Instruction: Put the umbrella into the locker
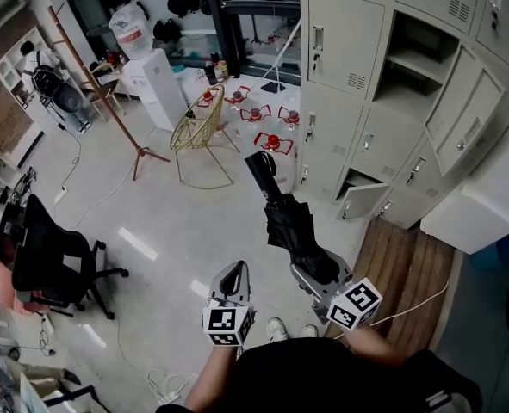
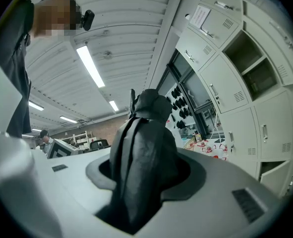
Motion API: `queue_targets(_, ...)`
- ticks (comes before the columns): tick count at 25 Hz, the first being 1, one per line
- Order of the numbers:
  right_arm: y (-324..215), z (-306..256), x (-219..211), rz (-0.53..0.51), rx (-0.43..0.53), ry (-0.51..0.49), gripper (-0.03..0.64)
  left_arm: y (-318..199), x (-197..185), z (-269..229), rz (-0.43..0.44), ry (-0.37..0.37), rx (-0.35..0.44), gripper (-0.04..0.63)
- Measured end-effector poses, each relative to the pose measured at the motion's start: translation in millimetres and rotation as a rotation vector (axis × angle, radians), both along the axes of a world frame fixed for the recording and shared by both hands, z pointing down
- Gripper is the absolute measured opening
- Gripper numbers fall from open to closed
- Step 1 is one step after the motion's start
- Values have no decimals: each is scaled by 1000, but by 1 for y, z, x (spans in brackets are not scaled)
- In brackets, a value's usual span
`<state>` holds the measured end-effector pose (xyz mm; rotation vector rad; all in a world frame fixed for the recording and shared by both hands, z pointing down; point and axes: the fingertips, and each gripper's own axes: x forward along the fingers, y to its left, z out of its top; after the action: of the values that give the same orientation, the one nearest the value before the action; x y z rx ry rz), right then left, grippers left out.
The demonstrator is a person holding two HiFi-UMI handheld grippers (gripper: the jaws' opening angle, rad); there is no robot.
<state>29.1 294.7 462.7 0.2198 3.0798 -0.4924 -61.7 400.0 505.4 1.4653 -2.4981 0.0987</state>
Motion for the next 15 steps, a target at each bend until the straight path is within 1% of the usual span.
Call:
queue_targets(10,0,-1,-13,81,-9,-28,210,-11,-26,-2,96,-14,13,-3)
queue_targets(15,-12,1,-25,114,1,-5,210,-27,-34,-2,138,-9,29,-3)
